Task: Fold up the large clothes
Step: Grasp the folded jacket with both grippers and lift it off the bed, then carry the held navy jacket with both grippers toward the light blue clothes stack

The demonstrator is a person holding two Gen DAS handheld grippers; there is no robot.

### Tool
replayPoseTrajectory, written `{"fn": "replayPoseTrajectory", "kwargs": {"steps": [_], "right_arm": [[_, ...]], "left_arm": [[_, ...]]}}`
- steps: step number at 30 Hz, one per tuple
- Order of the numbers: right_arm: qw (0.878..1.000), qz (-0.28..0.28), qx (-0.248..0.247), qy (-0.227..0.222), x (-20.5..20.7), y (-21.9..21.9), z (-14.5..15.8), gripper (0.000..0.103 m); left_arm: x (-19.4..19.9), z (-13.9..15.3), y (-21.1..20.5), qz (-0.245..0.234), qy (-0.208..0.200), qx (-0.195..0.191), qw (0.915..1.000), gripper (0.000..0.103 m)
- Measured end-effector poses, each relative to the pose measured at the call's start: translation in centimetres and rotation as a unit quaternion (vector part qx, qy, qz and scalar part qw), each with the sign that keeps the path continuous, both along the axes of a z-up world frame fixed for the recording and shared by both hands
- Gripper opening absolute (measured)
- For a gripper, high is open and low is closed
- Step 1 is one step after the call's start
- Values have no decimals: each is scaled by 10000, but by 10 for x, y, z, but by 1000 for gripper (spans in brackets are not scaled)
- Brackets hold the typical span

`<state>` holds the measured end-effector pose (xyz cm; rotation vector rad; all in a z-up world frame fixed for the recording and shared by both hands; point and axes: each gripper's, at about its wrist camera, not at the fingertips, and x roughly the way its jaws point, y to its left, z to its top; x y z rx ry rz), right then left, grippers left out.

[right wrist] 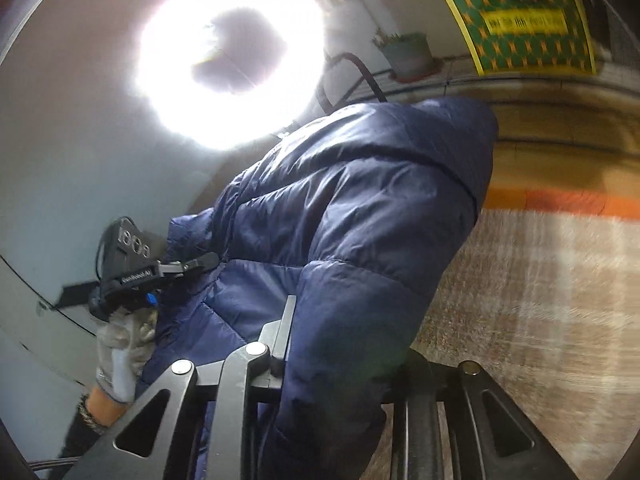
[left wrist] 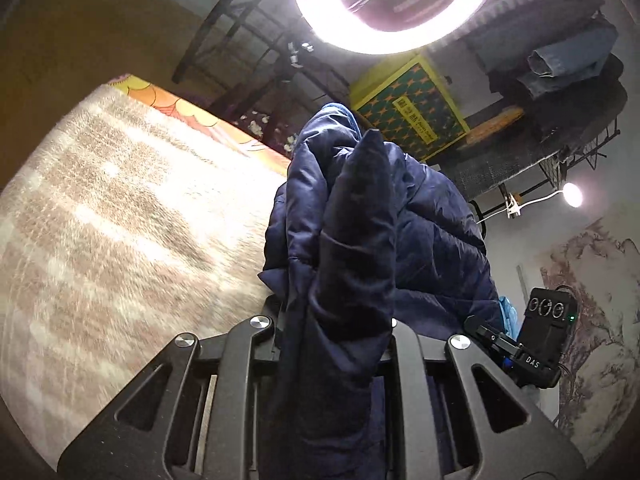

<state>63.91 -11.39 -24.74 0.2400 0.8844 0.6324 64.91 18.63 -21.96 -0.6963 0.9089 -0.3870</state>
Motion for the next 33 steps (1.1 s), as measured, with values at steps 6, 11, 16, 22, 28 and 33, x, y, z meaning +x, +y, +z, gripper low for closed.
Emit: {"fn": "replayPoseTrajectory", "kwargs": {"steps": [6,11,16,22,28,33], "right_arm": [[9981,24,-507,-354,-39,-10,34,21],[9960,-53,-721,-534,-81,-39,63,21],[9937,-140,-888,-665,-126,-62,91,21],[9911,-284,-994,-841,-179,-97,124,21],[9881,-470,-1037,-1032,-235,-143,150,21],[9850,-726,-1073,-1138,-271,-195,169,21]], "left_arm": [[-28,31,-26,-125,-228,13,9997,15],[-58,58,-53,-314,-330,-144,9989,15],[-96,89,-84,-567,-492,94,9971,15],[-139,128,-135,-817,-616,175,9946,14],[-175,159,-190,-1119,-748,270,9905,14],[-197,180,-255,-1446,-866,324,9852,15]]}}
